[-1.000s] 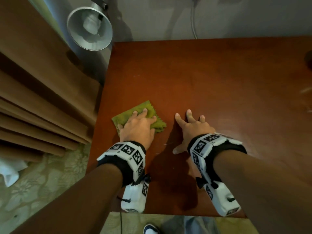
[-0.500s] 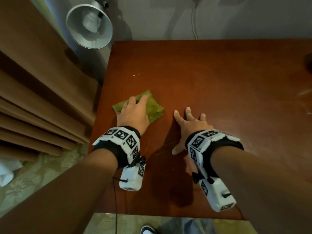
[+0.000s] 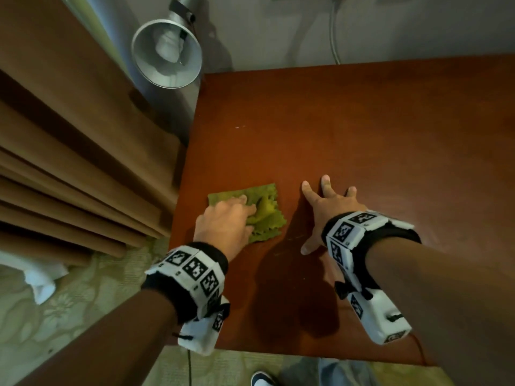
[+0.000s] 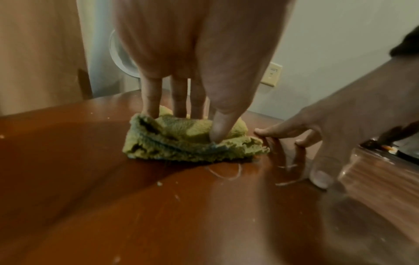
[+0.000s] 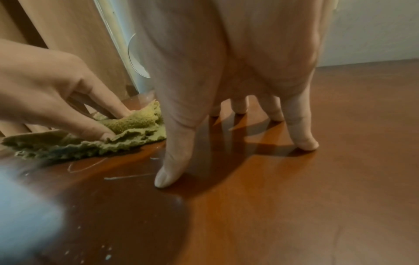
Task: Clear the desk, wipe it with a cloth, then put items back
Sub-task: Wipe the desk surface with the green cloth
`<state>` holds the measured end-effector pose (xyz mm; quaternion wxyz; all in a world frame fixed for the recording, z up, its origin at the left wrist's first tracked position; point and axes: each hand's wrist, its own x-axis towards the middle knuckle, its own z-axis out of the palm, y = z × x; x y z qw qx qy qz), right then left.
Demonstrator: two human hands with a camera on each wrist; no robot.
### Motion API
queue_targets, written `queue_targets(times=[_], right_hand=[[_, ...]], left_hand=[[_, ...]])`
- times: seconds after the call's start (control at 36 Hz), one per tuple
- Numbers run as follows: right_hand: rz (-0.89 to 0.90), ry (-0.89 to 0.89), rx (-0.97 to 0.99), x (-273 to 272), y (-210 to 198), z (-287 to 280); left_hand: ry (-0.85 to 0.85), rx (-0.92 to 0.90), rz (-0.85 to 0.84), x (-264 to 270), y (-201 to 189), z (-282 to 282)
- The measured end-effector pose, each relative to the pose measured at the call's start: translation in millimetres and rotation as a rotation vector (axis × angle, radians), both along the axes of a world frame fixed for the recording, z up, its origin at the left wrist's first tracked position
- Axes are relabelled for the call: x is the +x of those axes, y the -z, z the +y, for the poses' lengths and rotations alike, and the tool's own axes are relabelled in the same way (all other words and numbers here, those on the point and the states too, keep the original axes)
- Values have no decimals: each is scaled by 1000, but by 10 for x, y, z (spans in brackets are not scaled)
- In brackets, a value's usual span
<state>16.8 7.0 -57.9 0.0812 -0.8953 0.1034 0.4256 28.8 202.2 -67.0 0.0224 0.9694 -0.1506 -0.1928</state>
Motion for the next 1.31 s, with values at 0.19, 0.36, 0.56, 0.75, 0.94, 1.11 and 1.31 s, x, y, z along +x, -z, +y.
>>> queue_targets(times=[0.19,0.36,0.56,0.75,0.94,1.11,1.31], right_hand=[[6,26,19,11,24,12],[-6,60,23,34,65,-6],[13,-24,-2,58,102,-14],[-60,-22,-40,-6,84,19],[-62,-35,-56,-110,74,25],[-66,-5,-24,-102,131,15],[-66,0,-6,-117,133,12]], left_hand=[[1,-6,49,263,7,-27],[-24,-13,36,610,-97,-233],[-48,-4,26,454,-65,-243],[2,67,124,-493,-73,122],[-14,-5,138,-722,-37,260],[30,-88,11,-182,102,14],[-25,-79,-42,182,59,-301]])
